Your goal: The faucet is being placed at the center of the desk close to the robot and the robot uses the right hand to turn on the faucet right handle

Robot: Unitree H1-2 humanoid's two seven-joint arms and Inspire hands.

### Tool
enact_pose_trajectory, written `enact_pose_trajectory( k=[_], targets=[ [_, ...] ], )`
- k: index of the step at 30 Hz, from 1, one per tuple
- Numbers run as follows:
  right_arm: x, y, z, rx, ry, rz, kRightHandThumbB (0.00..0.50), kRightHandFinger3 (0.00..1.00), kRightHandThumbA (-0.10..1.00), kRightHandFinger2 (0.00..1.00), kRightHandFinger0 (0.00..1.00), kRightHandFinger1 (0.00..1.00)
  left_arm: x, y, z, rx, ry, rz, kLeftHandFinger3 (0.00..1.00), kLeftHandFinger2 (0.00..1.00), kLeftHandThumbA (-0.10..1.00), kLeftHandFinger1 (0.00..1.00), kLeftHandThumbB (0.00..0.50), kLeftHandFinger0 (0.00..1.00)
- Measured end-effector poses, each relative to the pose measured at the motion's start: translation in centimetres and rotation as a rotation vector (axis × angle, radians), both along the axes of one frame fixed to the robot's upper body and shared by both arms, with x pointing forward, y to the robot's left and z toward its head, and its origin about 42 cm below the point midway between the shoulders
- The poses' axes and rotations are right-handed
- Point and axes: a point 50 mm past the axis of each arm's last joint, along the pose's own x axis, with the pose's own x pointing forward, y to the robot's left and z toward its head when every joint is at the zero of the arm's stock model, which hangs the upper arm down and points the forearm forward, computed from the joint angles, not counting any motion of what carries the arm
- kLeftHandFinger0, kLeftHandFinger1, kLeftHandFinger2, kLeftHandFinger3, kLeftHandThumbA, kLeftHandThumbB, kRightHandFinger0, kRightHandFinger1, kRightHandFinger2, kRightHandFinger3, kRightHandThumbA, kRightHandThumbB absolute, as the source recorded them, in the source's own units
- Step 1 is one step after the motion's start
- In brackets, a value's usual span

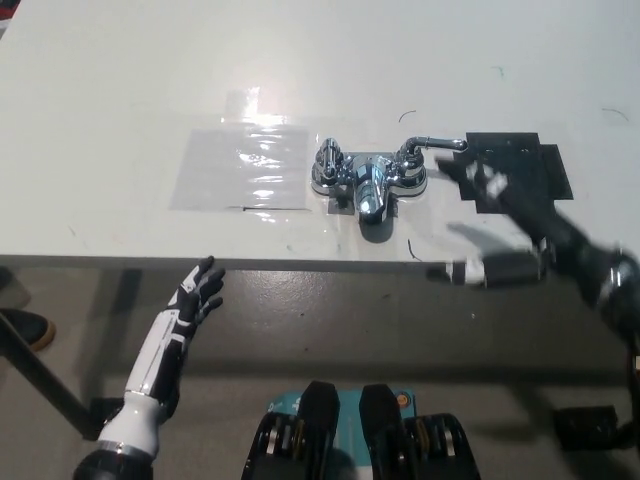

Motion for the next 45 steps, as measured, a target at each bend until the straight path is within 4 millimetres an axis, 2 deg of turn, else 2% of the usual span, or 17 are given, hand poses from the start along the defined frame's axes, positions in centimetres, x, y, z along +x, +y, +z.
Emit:
enact_pose_trajectory(
  k=[3, 7, 9, 11, 13, 14, 15, 17, 18, 22, 24, 28, 36, 37, 41, 43, 45],
  targets=[
    [-3.1, -0.6, -0.7, 0.090, -0.042, -0.047, 0.287, 1.00, 1.00, 1.00, 1.00, 1.00, 0.5, 0.8, 0.6, 0.005, -0.018, 0.020, 1.00, 1.00, 1.00, 1.00, 0.065, 1.00],
    [-6.7, -0.9, 0.0, 0.226, -0.159, -0.115, 0.290, 1.00, 1.00, 1.00, 1.00, 1.00, 1.2, 1.9, 1.4, 0.002, -0.042, 0.045, 1.00, 1.00, 1.00, 1.00, 0.091, 1.00],
    [-7.8, -0.8, 0.6, 0.289, -0.224, -0.135, 0.264, 1.00, 1.00, 1.00, 1.00, 1.00, 1.5, 2.4, 1.8, -0.005, -0.053, 0.058, 1.00, 1.00, 1.00, 1.00, 0.101, 1.00],
    [-8.4, -0.7, 0.7, 0.341, -0.263, -0.153, 0.275, 1.00, 1.00, 1.00, 1.00, 1.00, 1.7, 2.7, 2.0, -0.011, -0.061, 0.067, 1.00, 1.00, 1.00, 1.00, 0.091, 1.00],
    [-8.6, -0.5, 0.4, 0.399, -0.293, -0.172, 0.255, 1.00, 1.00, 1.00, 1.00, 1.00, 1.8, 2.9, 2.2, -0.020, -0.067, 0.070, 1.00, 1.00, 1.00, 1.00, 0.097, 1.00],
    [-8.6, -0.5, 0.3, 0.411, -0.296, -0.178, 0.091, 1.00, 1.00, 1.00, 1.00, 1.00, 1.9, 2.9, 2.3, -0.023, -0.067, 0.070, 1.00, 1.00, 1.00, 1.00, 0.096, 1.00],
    [-8.4, -0.3, -0.3, 0.437, -0.293, -0.192, 0.173, 1.00, 1.00, 1.00, 1.00, 1.00, 1.9, 2.9, 2.3, -0.027, -0.068, 0.069, 1.00, 1.00, 1.00, 1.00, 0.102, 1.00],
    [-7.9, -0.4, -1.6, 0.465, -0.272, -0.217, 0.153, 1.00, 1.00, 1.00, 1.00, 1.00, 1.9, 2.9, 2.3, -0.031, -0.068, 0.068, 1.00, 1.00, 1.00, 1.00, 0.098, 1.00],
    [-7.5, -0.4, -2.4, 0.477, -0.254, -0.229, 0.116, 1.00, 1.00, 1.00, 1.00, 1.00, 1.9, 2.9, 2.3, -0.034, -0.067, 0.067, 1.00, 1.00, 1.00, 1.00, 0.106, 1.00],
    [-6.3, -0.9, -6.7, 0.542, -0.147, -0.301, 0.112, 1.00, 1.00, 1.00, 1.00, 1.00, 1.7, 2.9, 2.1, -0.046, -0.061, 0.064, 1.00, 1.00, 1.00, 1.00, 0.090, 1.00],
    [-6.5, -1.3, -9.1, 0.566, -0.083, -0.340, 0.113, 1.00, 1.00, 1.00, 1.00, 1.00, 1.0, 2.8, 1.4, -0.053, -0.041, 0.064, 1.00, 1.00, 1.00, 1.00, 0.096, 1.00],
    [-7.8, -1.7, -11.9, 0.580, -0.011, -0.378, 0.102, 1.00, 1.00, 1.00, 1.00, 1.00, -0.4, 2.9, -0.2, -0.063, 0.006, 0.072, 1.00, 1.00, 1.00, 1.00, 0.084, 1.00],
    [-9.5, -1.8, -14.3, 0.597, 0.046, -0.404, 0.097, 1.00, 1.00, 1.00, 1.00, 1.00, -1.8, 3.1, -1.4, -0.064, 0.047, 0.075, 1.00, 1.00, 1.00, 1.00, 0.077, 1.00],
    [-9.5, -1.7, -14.4, 0.597, 0.046, -0.404, 0.125, 1.00, 1.00, 1.00, 1.00, 1.00, -1.9, 3.1, -1.5, -0.064, 0.049, 0.075, 1.00, 1.00, 1.00, 1.00, 0.077, 1.00],
    [-9.8, -1.3, -14.8, 0.595, 0.051, -0.405, 0.136, 1.00, 1.00, 1.00, 1.00, 1.00, -2.1, 3.2, -1.7, -0.063, 0.058, 0.071, 1.00, 1.00, 1.00, 1.00, 0.075, 1.00],
    [-9.8, -1.2, -14.9, 0.590, 0.049, -0.404, 0.110, 1.00, 1.00, 1.00, 1.00, 1.00, -2.2, 3.2, -1.8, -0.063, 0.060, 0.072, 1.00, 1.00, 1.00, 1.00, 0.063, 1.00],
    [-9.7, -1.1, -15.0, 0.585, 0.046, -0.401, 0.108, 1.00, 1.00, 1.00, 1.00, 1.00, -2.2, 3.2, -1.8, -0.063, 0.059, 0.072, 1.00, 1.00, 1.00, 1.00, 0.086, 1.00]
  ],
)
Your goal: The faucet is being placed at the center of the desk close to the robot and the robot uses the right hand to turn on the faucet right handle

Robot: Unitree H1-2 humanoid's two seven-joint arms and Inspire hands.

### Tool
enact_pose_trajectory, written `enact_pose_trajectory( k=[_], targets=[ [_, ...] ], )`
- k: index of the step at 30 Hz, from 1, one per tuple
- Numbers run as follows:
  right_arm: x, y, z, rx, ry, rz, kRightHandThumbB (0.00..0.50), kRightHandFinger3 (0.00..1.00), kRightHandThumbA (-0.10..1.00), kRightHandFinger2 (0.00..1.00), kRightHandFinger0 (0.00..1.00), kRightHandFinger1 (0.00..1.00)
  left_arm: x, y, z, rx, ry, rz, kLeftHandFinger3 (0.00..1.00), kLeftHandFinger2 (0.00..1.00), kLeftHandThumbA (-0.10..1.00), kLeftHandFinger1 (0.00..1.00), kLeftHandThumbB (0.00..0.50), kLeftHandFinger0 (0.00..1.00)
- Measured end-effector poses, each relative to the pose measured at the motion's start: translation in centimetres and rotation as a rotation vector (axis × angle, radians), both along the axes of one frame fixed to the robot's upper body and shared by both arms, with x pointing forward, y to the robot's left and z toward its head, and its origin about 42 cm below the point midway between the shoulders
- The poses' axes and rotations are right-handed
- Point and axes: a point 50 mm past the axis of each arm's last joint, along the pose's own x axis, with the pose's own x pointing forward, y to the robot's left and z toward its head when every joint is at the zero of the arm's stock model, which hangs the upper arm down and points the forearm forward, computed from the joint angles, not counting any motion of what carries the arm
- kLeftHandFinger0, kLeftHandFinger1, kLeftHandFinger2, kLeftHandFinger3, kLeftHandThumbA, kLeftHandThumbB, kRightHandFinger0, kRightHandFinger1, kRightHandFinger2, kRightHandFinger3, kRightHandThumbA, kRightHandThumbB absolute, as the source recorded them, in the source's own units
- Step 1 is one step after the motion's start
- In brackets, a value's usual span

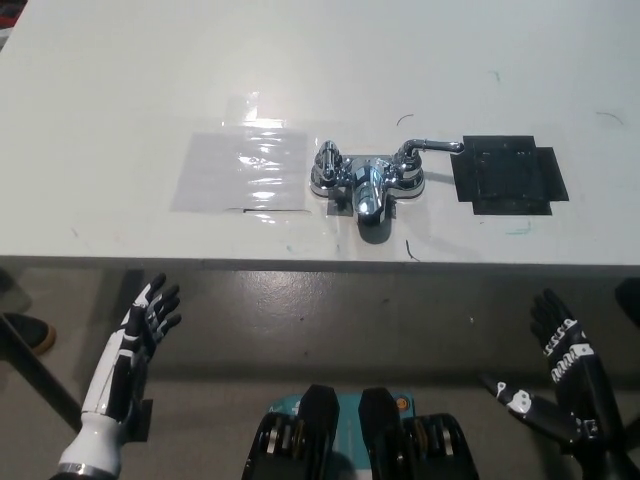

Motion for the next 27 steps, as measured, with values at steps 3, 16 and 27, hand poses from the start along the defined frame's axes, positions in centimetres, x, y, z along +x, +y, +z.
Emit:
enact_pose_trajectory(
  k=[3, 16, 27],
  targets=[
    [0.1, 0.1, -0.2, -0.021, 0.004, 0.008, 0.096, 1.00, 1.00, 1.00, 1.00, 1.00, 0.0, 0.0, 0.0, 0.000, 0.000, 0.001, 1.00, 1.00, 1.00, 1.00, 0.092, 1.00],
    [0.6, -0.3, -0.3, -0.004, 0.004, -0.006, 0.107, 1.00, 0.98, 1.00, 1.00, 1.00, 0.0, 0.2, 0.0, -0.002, 0.001, 0.006, 1.00, 1.00, 1.00, 1.00, 0.073, 1.00],
    [1.9, -0.1, 1.1, 0.000, -0.046, -0.001, 0.037, 1.00, 0.94, 1.00, 1.00, 1.00, 0.0, 1.2, -0.3, -0.016, 0.012, 0.040, 1.00, 1.00, 1.00, 1.00, 0.094, 1.00]
  ],
)
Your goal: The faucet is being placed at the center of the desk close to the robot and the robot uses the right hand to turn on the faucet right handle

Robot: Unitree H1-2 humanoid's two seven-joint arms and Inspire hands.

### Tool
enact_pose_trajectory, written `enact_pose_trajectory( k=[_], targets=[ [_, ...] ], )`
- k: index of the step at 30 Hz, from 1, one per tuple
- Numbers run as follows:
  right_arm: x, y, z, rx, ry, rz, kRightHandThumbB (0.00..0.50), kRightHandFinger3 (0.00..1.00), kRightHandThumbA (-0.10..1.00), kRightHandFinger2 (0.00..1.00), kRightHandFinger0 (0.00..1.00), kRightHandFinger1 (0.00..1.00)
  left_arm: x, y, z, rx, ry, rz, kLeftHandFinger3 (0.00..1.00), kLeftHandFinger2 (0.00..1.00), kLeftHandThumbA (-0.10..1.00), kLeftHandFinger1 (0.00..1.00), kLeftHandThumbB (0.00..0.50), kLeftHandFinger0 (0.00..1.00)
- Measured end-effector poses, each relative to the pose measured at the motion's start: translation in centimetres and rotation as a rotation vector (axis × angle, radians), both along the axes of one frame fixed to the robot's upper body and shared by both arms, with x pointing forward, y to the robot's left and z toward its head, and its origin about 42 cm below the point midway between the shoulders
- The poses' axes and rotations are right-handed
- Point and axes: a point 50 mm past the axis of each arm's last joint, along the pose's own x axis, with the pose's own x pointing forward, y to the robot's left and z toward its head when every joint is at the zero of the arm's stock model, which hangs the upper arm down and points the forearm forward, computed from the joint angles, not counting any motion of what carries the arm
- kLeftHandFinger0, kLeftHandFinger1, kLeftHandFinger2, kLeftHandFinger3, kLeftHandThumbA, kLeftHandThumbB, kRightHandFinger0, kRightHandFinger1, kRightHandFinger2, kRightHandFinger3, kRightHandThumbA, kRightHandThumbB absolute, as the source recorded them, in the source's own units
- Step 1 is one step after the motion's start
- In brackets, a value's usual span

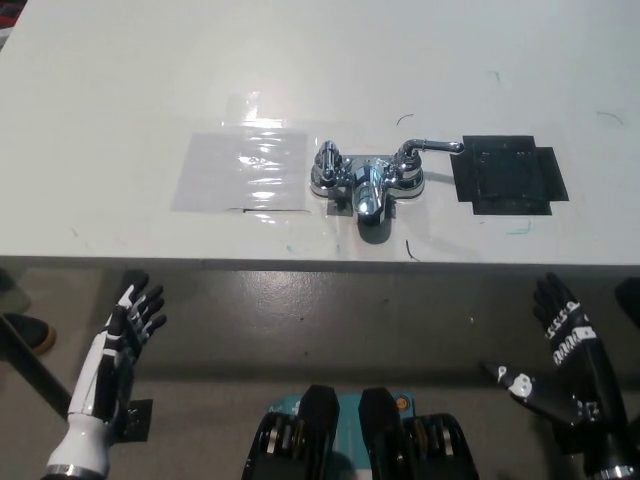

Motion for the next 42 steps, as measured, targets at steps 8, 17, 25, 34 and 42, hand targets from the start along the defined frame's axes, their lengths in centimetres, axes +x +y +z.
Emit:
enact_pose_trajectory(
  k=[8, 17, 25, 34, 42],
  targets=[
    [0.3, 0.3, -1.2, -0.011, 0.040, -0.013, 0.055, 1.00, 0.93, 1.00, 1.00, 1.00, -0.1, 0.2, 0.5, 0.003, -0.019, 0.006, 1.00, 1.00, 1.00, 1.00, 0.055, 1.00],
    [0.5, 0.3, -1.5, -0.039, 0.053, -0.017, 0.060, 1.00, 0.88, 1.00, 1.00, 1.00, -0.2, 0.2, 0.5, 0.004, -0.016, 0.006, 1.00, 1.00, 1.00, 1.00, 0.069, 1.00],
    [1.3, 1.0, -0.9, -0.038, 0.035, -0.004, 0.053, 1.00, 0.86, 1.00, 1.00, 1.00, -0.2, 0.3, 0.8, 0.005, -0.024, 0.007, 1.00, 1.00, 1.00, 1.00, 0.068, 1.00],
    [1.2, 1.0, -1.0, -0.039, 0.036, -0.009, 0.105, 1.00, 0.89, 1.00, 1.00, 1.00, -0.2, -0.6, 1.1, 0.011, -0.031, -0.030, 1.00, 1.00, 1.00, 1.00, 0.095, 1.00],
    [1.2, 0.8, -1.0, -0.066, 0.037, -0.005, 0.130, 1.00, 0.84, 1.00, 1.00, 1.00, -0.2, -1.0, 1.2, 0.015, -0.025, -0.041, 1.00, 1.00, 1.00, 1.00, 0.087, 1.00]
  ],
)
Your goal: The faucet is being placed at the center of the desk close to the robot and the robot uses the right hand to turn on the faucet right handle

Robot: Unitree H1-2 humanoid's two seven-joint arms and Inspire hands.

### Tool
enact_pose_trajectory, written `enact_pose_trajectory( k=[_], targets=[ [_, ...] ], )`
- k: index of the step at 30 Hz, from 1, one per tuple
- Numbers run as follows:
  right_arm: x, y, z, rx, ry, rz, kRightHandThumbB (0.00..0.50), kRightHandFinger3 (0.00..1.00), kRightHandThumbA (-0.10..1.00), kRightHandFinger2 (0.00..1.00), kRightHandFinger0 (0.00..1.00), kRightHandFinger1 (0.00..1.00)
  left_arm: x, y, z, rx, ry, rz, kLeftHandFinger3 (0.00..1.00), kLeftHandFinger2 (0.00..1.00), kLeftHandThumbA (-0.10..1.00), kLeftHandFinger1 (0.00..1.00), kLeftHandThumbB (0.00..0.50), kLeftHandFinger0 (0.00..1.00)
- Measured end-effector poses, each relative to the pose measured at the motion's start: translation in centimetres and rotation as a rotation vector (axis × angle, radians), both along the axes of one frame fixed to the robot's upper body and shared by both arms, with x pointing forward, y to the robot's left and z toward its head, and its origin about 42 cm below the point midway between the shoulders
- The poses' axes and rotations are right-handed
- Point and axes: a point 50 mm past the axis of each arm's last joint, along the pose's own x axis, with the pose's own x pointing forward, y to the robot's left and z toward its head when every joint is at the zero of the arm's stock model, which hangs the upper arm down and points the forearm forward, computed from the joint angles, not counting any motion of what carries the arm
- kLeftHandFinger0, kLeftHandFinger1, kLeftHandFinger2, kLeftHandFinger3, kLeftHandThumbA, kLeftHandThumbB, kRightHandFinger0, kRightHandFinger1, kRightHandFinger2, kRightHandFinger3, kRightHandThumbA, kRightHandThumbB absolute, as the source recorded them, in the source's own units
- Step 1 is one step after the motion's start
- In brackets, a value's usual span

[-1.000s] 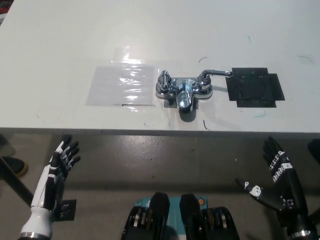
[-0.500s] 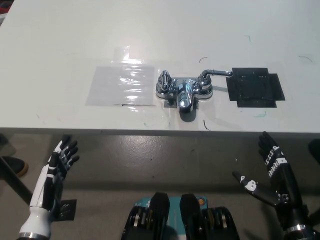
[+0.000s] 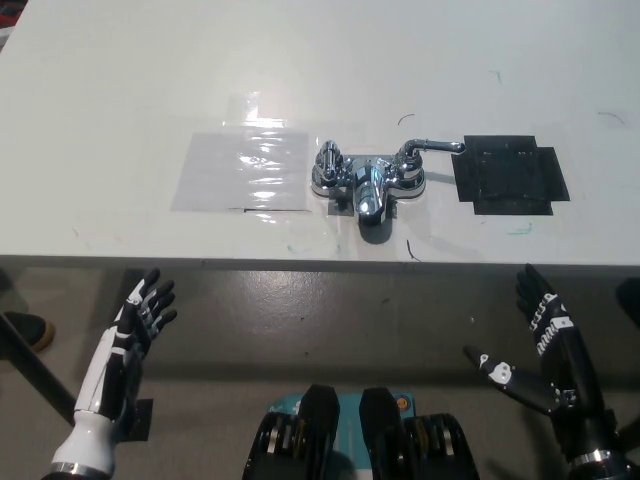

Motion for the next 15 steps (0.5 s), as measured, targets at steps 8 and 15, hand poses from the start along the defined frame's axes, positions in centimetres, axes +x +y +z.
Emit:
enact_pose_trajectory(
  k=[8, 15],
  targets=[
    [0.01, -0.02, 0.01, -0.004, 0.000, -0.001, 0.154, 1.00, 0.87, 1.00, 1.00, 1.00, 0.02, -0.03, -0.01, 0.005, 0.002, -0.001, 1.00, 1.00, 1.00, 1.00, 0.081, 1.00],
    [0.01, -0.01, 0.01, -0.006, 0.000, 0.001, 0.154, 1.00, 0.87, 1.00, 1.00, 1.00, 0.06, 0.04, 0.00, 0.011, 0.007, 0.000, 1.00, 1.00, 1.00, 1.00, 0.085, 1.00]
  ],
)
